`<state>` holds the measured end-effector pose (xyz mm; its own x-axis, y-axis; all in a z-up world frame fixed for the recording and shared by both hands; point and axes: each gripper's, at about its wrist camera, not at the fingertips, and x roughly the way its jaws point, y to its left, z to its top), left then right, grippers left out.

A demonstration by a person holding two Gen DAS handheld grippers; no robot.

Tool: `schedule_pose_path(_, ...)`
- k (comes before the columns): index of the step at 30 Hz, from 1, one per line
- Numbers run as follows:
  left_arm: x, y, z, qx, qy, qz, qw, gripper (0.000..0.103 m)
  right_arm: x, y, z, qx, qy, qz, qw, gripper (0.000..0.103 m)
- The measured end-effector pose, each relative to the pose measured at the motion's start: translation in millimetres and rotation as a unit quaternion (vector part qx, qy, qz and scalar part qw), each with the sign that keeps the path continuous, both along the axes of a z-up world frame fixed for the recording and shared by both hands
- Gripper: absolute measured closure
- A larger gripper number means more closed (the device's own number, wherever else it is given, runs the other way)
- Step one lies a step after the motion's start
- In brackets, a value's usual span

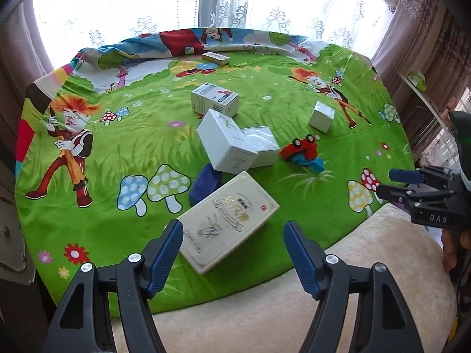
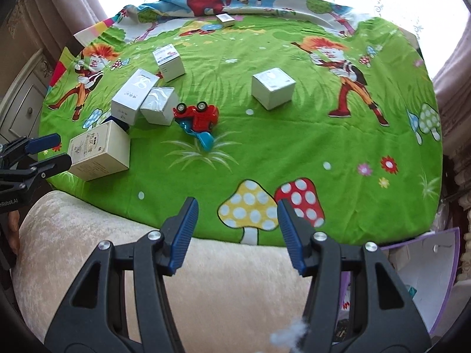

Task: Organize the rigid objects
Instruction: 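Grasp the red toy car with the right gripper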

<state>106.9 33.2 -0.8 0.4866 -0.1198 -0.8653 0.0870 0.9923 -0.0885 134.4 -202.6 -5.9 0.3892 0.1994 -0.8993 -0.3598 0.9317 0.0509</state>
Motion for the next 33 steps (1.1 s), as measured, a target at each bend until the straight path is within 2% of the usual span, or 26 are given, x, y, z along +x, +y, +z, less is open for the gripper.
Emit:
schedule_pose_path(7, 3, 2, -9, 0.016, 0.007, -0.028, 0.9995, 0.027, 19, 23, -14, -0.002, 0.01, 0.034, 0.999, 0.043)
schedule_pose_path(13, 8, 2, -21, 0.012, 0.022, -0.044, 0.9987, 0.025, 35, 39, -25, -0.005, 0.013, 0.061, 0.998, 0.043)
schedule_pose_path(17, 10, 4, -22, 0.007, 0.018, -0.045, 0.9988, 0.024, 44, 49, -29, -0.011, -0.001, 0.076, 0.997, 0.044)
schedule_pose_path(26, 13, 12, -24, 0.009, 0.012, -0.036, 0.9992, 0.022, 59, 62, -45, -0.018, 0.003, 0.096, 0.995, 0.058)
schedule_pose_path(33, 14, 11, -25, 0.01, 0.009, -0.038, 0.9992, 0.019, 63, 64, -52, -0.009, 0.011, 0.106, 0.994, 0.076)
